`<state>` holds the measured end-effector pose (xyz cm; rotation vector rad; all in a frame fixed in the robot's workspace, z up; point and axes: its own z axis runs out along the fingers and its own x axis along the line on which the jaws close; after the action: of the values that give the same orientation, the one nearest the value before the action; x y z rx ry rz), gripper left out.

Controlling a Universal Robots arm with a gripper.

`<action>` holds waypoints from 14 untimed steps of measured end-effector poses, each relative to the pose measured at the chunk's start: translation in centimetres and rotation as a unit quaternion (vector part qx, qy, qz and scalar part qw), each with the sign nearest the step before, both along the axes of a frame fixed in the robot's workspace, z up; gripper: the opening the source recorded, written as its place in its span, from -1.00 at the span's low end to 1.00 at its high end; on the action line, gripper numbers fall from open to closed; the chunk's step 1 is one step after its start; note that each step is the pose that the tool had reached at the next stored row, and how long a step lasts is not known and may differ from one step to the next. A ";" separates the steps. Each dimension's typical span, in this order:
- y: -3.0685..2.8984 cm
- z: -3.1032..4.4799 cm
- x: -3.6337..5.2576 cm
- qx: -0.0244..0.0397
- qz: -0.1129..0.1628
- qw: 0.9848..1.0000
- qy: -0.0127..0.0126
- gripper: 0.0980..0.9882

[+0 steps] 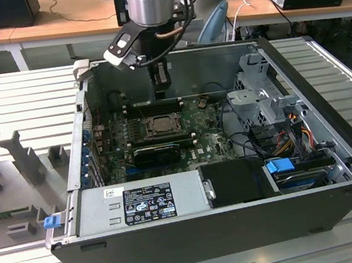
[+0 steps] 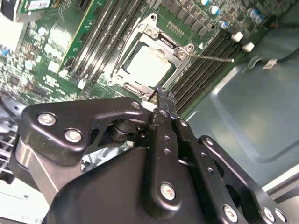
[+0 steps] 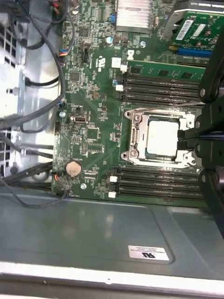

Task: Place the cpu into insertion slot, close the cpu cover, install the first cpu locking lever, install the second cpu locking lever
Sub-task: 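Install the first cpu locking lever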

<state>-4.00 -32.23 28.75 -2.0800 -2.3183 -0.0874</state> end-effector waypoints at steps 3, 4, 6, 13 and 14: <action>0.00 -0.03 0.01 0.000 0.033 0.999 0.000 -0.98; 0.00 -0.03 0.00 0.000 0.040 0.999 0.000 -0.98; 0.00 -0.05 0.01 0.001 0.049 0.999 0.000 -0.98; 0.00 -0.07 0.02 0.001 0.090 0.996 0.000 -0.98; 0.00 -0.07 0.02 0.001 0.096 0.995 0.000 -0.98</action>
<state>-3.98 -32.23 28.68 -1.8452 -2.5013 -0.0848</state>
